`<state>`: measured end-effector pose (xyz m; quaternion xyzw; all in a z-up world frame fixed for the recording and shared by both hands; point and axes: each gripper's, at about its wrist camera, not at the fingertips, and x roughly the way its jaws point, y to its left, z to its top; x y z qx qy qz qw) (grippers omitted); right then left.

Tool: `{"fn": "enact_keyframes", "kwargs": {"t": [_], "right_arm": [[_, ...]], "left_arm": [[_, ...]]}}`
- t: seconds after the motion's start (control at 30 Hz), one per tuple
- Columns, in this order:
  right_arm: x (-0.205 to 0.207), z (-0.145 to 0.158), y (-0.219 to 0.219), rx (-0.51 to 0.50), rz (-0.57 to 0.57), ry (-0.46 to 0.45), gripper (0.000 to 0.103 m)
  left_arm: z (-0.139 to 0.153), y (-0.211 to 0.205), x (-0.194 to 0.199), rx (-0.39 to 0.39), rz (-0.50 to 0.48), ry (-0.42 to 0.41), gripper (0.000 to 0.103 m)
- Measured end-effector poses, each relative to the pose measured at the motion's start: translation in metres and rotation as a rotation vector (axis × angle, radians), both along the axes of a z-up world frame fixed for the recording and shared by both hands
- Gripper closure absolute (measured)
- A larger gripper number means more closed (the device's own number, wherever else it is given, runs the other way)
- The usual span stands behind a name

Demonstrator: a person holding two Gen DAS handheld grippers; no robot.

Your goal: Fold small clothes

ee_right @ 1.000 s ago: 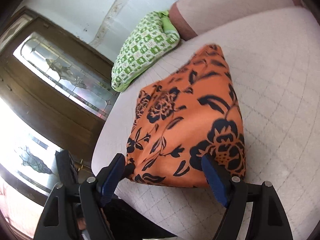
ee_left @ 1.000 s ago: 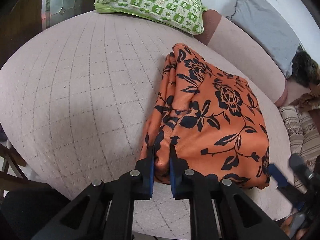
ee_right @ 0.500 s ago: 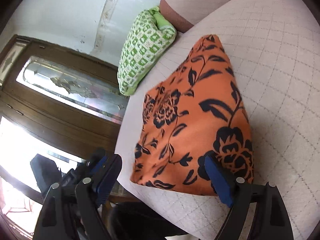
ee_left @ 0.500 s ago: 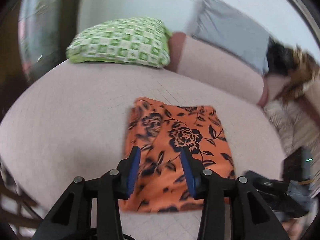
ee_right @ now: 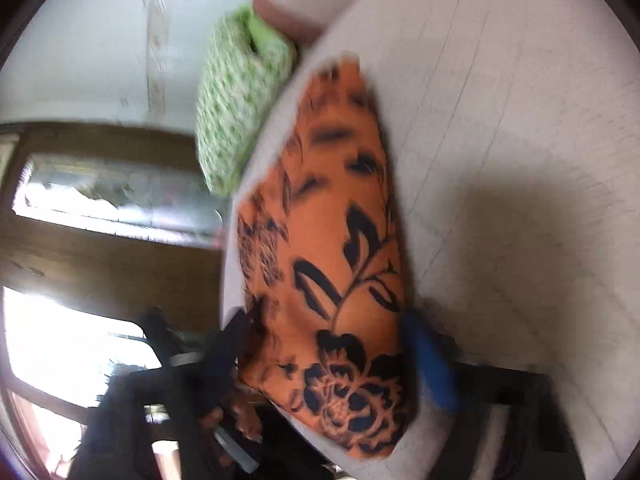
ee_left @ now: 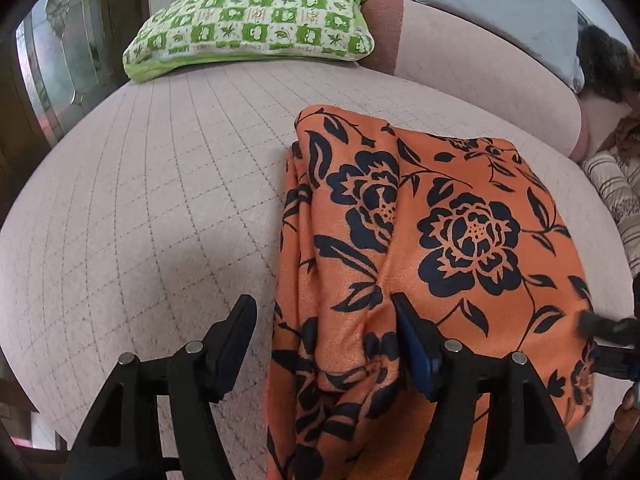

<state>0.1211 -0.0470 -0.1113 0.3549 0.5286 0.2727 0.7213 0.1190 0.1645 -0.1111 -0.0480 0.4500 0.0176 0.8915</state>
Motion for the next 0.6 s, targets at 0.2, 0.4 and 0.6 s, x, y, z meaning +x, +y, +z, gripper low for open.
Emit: {"fn": "enact_keyframes", "kwargs": {"t": [0.2,0.4,0.6], "right_arm": [[-0.015,0.024,0.019,-0.182,0.008,-0.087,0.072],[-0.009,0.03,-0.004,-0.064,-0.03,-0.073,0.027],[0.048,-0.004,-0.005,-0.017,-0.07,0.033,0.069]], "left_arm": [[-0.003,-0.001,0.0,-0.052,0.003,0.009,0.032],[-0.004,0.006,0.0,-0.09,0.011,0.01,0.032],[-0.003,0.004,0.0,-0.106,0.012,0.012,0.032]]}}
